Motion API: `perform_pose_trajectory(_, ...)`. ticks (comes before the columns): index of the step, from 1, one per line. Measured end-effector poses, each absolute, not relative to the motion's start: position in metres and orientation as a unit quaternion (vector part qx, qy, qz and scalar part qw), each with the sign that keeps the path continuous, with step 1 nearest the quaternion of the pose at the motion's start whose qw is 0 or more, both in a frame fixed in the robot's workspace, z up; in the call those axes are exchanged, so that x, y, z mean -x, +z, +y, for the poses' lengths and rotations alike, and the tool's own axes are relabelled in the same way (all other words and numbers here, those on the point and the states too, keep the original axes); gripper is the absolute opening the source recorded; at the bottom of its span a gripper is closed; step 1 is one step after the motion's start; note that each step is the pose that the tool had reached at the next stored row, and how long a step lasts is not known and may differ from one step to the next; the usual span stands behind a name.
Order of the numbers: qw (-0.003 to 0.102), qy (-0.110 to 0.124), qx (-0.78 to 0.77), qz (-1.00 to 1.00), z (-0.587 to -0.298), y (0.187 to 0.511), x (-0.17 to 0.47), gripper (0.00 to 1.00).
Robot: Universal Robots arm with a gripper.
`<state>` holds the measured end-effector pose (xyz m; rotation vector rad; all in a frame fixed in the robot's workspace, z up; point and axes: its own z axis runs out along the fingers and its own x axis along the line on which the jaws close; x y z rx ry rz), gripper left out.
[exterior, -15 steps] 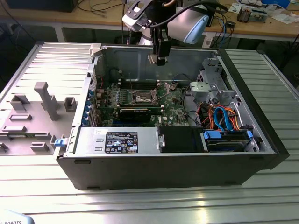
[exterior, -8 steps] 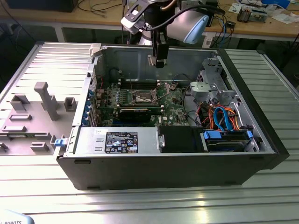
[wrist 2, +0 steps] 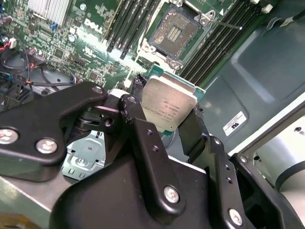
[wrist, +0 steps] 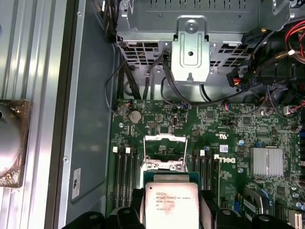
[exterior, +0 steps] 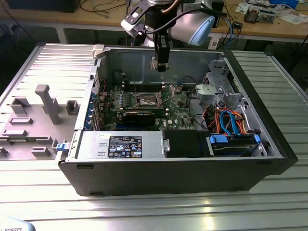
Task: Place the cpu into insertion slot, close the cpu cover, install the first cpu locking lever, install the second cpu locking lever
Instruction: 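Place the cpu into insertion slot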
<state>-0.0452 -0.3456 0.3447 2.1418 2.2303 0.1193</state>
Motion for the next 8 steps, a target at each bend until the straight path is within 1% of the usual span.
perform_pose_trajectory(8, 0.024, 0.038, -0.692, 0.721, -0.3456, 0.3442, 0.0462, 0.54)
